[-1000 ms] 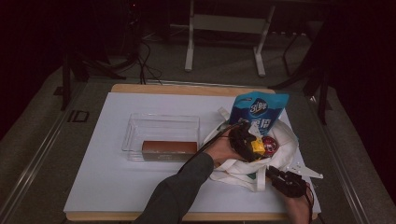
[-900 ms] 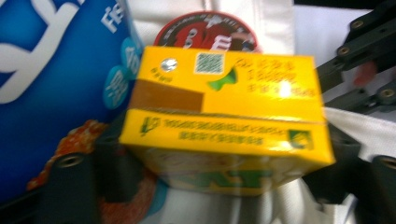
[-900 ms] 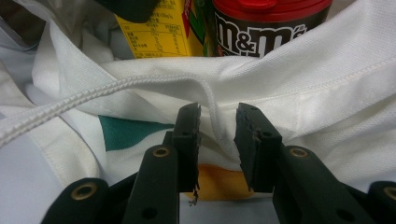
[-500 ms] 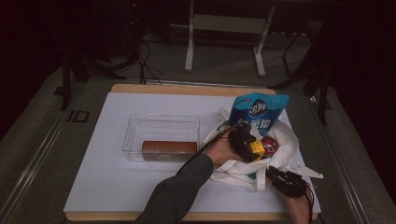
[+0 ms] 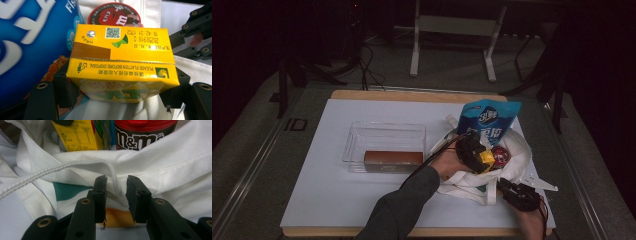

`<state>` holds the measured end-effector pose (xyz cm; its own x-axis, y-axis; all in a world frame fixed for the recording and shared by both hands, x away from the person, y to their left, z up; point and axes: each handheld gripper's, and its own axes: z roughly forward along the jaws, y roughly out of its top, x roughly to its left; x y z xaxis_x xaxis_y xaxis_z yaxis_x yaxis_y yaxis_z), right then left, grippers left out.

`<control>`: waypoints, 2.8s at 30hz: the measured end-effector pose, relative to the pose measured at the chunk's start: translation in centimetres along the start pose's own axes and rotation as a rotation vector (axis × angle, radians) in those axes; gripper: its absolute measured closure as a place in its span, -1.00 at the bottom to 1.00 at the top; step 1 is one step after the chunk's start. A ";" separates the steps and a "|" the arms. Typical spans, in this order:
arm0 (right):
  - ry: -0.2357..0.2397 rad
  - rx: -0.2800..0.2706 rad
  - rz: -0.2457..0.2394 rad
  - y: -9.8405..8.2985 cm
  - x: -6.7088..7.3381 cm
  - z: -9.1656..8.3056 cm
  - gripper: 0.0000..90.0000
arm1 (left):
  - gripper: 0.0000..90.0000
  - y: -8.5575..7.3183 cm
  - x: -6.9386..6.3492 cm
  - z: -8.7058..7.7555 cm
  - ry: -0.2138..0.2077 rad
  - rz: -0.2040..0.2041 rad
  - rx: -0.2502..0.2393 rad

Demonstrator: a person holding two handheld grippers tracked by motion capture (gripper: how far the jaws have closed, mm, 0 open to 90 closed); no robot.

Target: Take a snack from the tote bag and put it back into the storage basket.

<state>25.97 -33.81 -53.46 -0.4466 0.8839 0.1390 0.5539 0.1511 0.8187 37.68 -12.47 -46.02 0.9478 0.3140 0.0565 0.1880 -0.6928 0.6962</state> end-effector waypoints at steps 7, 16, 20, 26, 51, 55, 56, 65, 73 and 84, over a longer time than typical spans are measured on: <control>0.000 0.001 0.001 0.0 0.0 0.0 0.53 | -0.36 0.3 -0.1 -1.3 0.015 -0.009 -0.027; 0.001 0.000 0.003 0.0 0.0 0.0 0.52 | -0.36 0.9 -0.6 -3.2 0.019 0.008 -0.051; -0.001 0.000 0.000 0.0 0.0 0.0 0.52 | -0.36 1.2 -0.8 -4.0 0.028 0.008 -0.066; -0.002 0.000 -0.001 0.0 0.0 0.0 0.52 | -0.36 1.5 -0.9 -5.1 0.041 0.014 -0.077; 0.004 -0.002 0.005 0.0 -0.1 0.0 0.52 | -0.36 0.5 -0.3 -8.8 0.059 0.001 -0.109; 0.004 -0.002 0.005 0.0 -0.1 0.0 0.52 | -0.36 0.1 -0.1 -9.6 0.071 -0.007 -0.112; 0.003 -0.002 0.004 0.0 -0.1 0.0 0.52 | -0.36 0.0 0.0 -9.8 0.071 -0.010 -0.114; 0.002 -0.002 0.004 0.0 -0.1 0.0 0.52 | -0.36 -0.5 0.3 -11.2 0.092 -0.019 -0.122; 0.001 -0.002 0.004 0.0 -0.1 0.0 0.52 | -0.36 -1.0 0.6 -12.2 0.103 -0.037 -0.139; 0.002 -0.002 0.004 0.0 -0.1 0.0 0.52 | -0.36 -1.7 1.0 -13.4 0.124 -0.049 -0.150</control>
<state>26.00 -33.85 -53.49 -0.4453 0.8838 0.1434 0.5542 0.1462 0.8195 34.87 -2.34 -37.55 0.8975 0.4292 0.1011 0.1841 -0.5730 0.7986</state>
